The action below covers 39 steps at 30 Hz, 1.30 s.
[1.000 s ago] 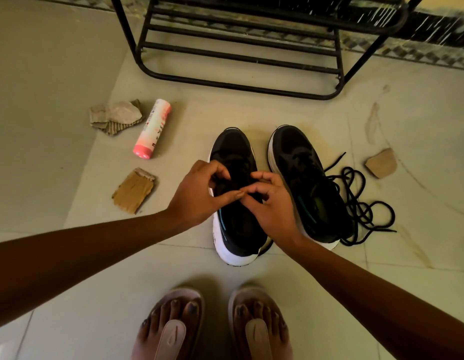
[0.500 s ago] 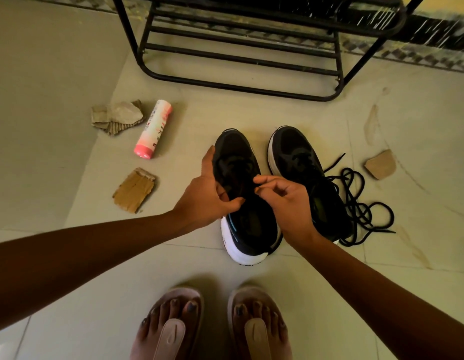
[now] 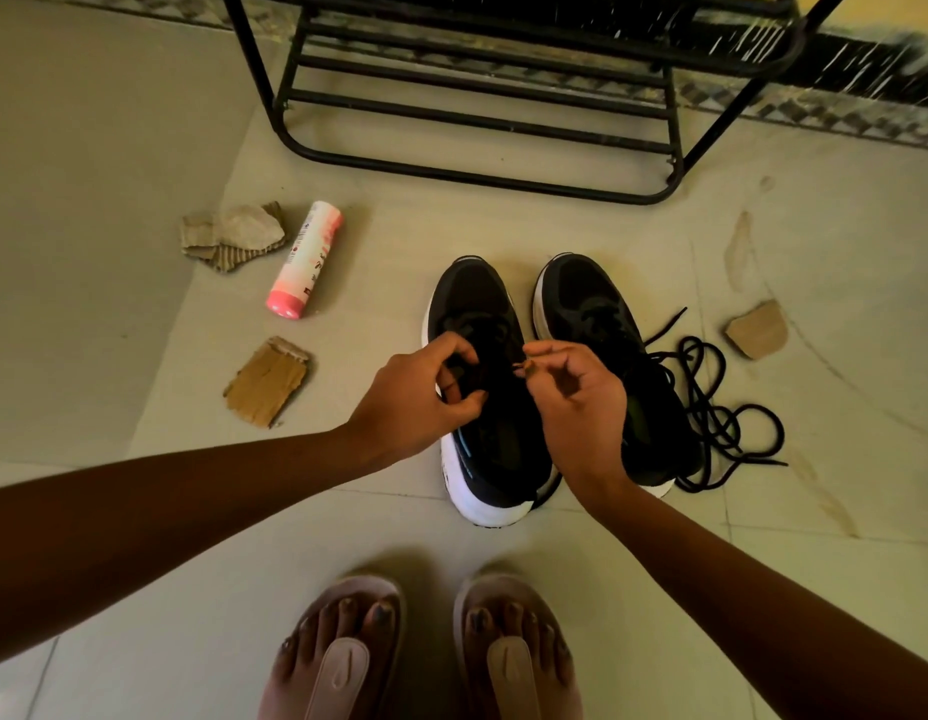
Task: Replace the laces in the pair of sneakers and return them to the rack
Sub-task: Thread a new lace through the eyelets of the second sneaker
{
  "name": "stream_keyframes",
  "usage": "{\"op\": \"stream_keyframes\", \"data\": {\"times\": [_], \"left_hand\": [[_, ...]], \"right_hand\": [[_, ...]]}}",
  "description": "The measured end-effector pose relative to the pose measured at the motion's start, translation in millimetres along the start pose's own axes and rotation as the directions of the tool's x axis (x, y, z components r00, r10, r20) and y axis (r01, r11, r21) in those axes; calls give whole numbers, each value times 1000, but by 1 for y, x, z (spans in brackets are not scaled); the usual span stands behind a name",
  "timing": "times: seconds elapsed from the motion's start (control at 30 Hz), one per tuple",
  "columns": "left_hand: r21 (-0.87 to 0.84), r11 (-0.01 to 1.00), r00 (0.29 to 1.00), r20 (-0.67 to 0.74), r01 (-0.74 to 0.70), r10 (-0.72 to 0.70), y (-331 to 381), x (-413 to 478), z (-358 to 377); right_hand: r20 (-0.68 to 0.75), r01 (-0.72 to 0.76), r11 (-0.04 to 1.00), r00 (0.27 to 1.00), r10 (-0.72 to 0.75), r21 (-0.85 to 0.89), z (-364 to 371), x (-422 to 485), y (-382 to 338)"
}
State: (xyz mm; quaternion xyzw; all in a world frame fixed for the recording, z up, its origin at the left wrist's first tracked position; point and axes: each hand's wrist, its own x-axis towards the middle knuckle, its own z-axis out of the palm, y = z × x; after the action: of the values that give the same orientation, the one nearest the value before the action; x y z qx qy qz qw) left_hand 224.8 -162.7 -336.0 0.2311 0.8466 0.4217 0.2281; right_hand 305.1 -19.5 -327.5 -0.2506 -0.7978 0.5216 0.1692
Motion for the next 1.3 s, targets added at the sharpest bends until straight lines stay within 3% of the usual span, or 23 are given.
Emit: {"op": "stream_keyframes", "data": {"times": [0.1, 0.2, 0.27, 0.33, 0.4, 0.43, 0.47, 0.5, 0.57, 0.67, 0.8, 0.9, 0.97, 1.0, 1.03, 1.13, 1.17, 1.2, 1.3], "left_hand": [[-5, 1000, 1000, -10, 7, -7, 0, 1, -1], [-26, 999, 999, -28, 39, -40, 1, 1, 0], [-38, 998, 998, -33, 57, -59, 2, 0, 0], [-45, 997, 997, -28, 70, -72, 1, 0, 0], [-38, 997, 997, -20, 74, -74, -1, 0, -1], [-33, 997, 997, -17, 74, -74, -2, 0, -1], [-27, 997, 997, -18, 73, -74, -3, -1, -1], [-20, 997, 997, -19, 74, -75, -3, -1, -1], [-12, 997, 997, -15, 71, -72, -2, 0, 0], [-2, 998, 998, 0, 57, -57, 1, 3, 0], [19, 999, 999, 13, 46, -46, 1, 3, 0], [35, 999, 999, 23, 35, -36, 0, 1, -1], [42, 999, 999, 24, 33, -34, 1, 2, -1], [55, 998, 999, 27, 24, -25, 2, 2, -2], [72, 997, 1000, 29, 10, -12, 4, 2, -2], [129, 991, 998, 38, -45, 40, 6, 1, -5], [150, 986, 997, 40, -68, 63, 7, 0, -6], [168, 981, 995, 41, -93, 87, 7, -1, -7], [219, 960, 985, 42, -173, 168, 9, -2, -9]], "right_hand": [[-64, -110, 966, 990, 128, 234, -5, 7, -11], [-4, -216, 791, 964, 266, 573, -17, 19, -27], [58, -311, 677, 927, 370, 667, -30, 31, -35], [178, -454, 613, 871, 457, 647, -48, 47, -41], [282, -553, 736, 833, 476, 390, -72, 64, -47], [308, -524, 844, 827, 471, 116, -86, 71, -50], [325, -433, 882, 820, 472, -189, -98, 76, -53], [343, -327, 845, 805, 484, -424, -109, 79, -54], [351, -238, 730, 755, 554, -640, -124, 81, -52], [388, -116, 608, 673, 630, -785, -123, 77, -50], [482, 200, 450, 532, 696, -870, -104, 65, -62], [575, 439, 405, 380, 725, -802, -82, 45, -68], [654, 518, 453, 316, 687, -726, -65, 31, -65], [691, 513, 493, 329, 643, -703, -58, 25, -63], [714, 484, 530, 389, 583, -696, -51, 22, -60], [629, 355, 583, 682, 373, -731, -39, 24, -50], [584, 322, 592, 744, 324, -739, -36, 25, -45], [563, 294, 611, 767, 308, -735, -35, 26, -42], [561, 145, 715, 732, 388, -684, -34, 31, -35]]}}
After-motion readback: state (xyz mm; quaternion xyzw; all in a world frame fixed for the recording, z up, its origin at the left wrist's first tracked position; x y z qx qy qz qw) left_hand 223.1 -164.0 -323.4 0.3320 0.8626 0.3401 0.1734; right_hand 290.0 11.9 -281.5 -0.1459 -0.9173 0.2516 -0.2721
